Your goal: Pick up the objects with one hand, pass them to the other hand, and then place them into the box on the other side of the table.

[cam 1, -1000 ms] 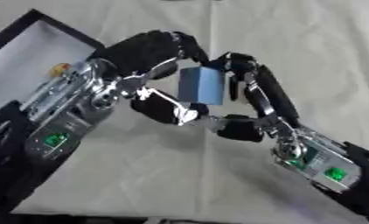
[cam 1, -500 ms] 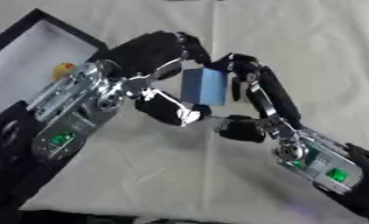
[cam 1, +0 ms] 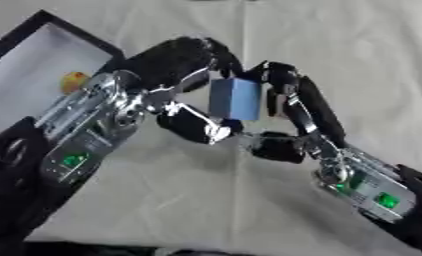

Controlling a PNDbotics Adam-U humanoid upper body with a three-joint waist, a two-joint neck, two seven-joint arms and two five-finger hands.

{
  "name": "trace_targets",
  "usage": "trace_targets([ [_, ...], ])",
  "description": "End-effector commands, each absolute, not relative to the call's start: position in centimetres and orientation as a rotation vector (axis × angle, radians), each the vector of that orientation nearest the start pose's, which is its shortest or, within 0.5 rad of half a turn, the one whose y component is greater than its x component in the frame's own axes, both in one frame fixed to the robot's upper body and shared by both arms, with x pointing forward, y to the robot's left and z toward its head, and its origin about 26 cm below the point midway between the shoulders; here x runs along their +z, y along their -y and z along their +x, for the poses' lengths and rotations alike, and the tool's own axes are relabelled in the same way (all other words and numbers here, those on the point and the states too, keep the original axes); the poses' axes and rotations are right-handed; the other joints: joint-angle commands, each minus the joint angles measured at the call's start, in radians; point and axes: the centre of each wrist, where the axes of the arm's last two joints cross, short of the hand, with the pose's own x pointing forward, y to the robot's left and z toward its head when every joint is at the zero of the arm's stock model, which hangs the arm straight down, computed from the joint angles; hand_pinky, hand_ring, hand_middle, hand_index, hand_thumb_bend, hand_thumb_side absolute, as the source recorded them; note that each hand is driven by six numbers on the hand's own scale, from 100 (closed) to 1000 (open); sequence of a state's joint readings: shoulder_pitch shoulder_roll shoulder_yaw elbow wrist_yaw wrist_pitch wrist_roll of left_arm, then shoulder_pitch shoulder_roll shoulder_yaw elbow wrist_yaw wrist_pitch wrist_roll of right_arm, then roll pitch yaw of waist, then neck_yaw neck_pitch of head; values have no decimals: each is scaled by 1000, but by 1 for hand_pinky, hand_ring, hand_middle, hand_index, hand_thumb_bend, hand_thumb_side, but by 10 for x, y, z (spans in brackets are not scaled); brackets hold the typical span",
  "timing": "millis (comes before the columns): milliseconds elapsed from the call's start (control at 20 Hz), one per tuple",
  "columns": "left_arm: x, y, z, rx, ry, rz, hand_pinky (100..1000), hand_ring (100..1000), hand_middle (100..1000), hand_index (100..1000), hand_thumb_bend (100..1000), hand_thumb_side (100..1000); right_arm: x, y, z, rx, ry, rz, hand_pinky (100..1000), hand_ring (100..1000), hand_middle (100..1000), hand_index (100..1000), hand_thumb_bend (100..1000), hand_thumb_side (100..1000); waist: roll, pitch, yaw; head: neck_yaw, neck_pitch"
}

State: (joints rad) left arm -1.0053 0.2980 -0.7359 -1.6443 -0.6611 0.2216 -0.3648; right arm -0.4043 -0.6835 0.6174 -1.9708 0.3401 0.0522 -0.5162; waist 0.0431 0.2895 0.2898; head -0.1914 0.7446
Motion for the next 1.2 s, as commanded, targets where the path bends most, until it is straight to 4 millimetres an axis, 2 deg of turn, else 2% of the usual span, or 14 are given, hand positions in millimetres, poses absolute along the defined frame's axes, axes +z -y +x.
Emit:
trace_targets([
  [50,251,-37,330,2340,-2532,-778,829,721,618,661,100,151,163,184,275,824,2375,-518,220,586,540,440,260,100,5,-4,-1,3,-12],
  [400,252,-36,329,2305,-2536,-789,809,687,575,596,100,166,162,184,274,816,2368,-518,213,584,540,436,261,100,5,-4,-3,2,-10],
  [1200,261,-39,319,2215,-2566,-852,778,640,530,561,100,152,156,186,272,665,2241,-465,197,575,546,430,295,100,5,-4,1,-3,-12],
])
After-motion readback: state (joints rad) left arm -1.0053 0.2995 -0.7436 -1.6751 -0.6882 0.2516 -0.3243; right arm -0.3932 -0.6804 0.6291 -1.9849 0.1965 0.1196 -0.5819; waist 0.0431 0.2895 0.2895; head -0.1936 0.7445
